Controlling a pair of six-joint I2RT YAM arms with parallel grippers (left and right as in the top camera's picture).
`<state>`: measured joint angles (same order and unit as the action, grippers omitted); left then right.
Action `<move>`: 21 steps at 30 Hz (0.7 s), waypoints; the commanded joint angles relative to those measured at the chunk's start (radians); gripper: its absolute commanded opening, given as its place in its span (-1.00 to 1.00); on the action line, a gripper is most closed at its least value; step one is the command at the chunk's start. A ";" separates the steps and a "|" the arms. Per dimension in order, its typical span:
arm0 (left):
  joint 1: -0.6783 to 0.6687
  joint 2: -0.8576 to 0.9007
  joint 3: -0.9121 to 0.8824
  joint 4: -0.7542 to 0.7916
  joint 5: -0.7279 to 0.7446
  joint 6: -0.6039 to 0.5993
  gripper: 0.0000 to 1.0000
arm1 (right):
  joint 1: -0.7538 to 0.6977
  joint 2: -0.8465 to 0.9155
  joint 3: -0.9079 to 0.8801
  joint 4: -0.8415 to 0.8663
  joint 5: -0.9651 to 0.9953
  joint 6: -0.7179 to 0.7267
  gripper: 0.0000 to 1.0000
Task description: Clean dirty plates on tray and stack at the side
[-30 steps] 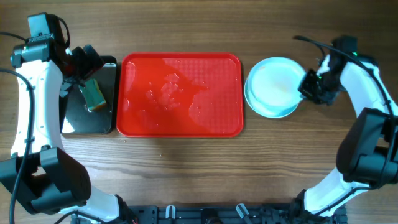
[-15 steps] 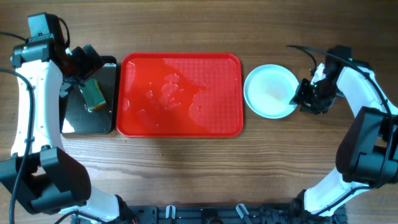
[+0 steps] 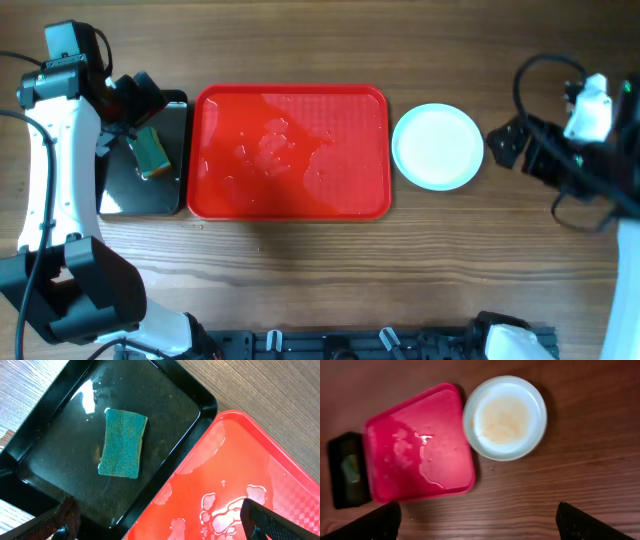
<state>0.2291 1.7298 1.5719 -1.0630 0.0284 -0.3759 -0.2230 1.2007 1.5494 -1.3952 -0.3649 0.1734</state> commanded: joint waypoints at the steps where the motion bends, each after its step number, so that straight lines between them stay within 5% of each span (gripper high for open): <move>1: -0.003 0.001 0.005 0.000 0.013 0.002 1.00 | 0.004 -0.116 0.010 -0.002 -0.042 -0.018 1.00; 6: -0.003 0.001 0.005 0.000 0.013 0.002 1.00 | 0.004 -0.208 0.010 -0.015 0.055 -0.019 0.99; 11: -0.003 0.001 0.005 0.000 0.013 0.002 1.00 | 0.019 -0.256 -0.043 0.139 0.013 -0.243 1.00; 14: -0.003 0.001 0.005 0.000 0.013 0.002 1.00 | 0.077 -0.341 -0.212 0.377 -0.035 -0.409 1.00; 21: -0.003 0.001 0.005 0.000 0.013 0.002 1.00 | 0.216 -0.764 -0.903 1.086 0.037 -0.400 1.00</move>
<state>0.2291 1.7298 1.5719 -1.0618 0.0292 -0.3759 -0.0448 0.6064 0.8902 -0.4793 -0.3580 -0.2077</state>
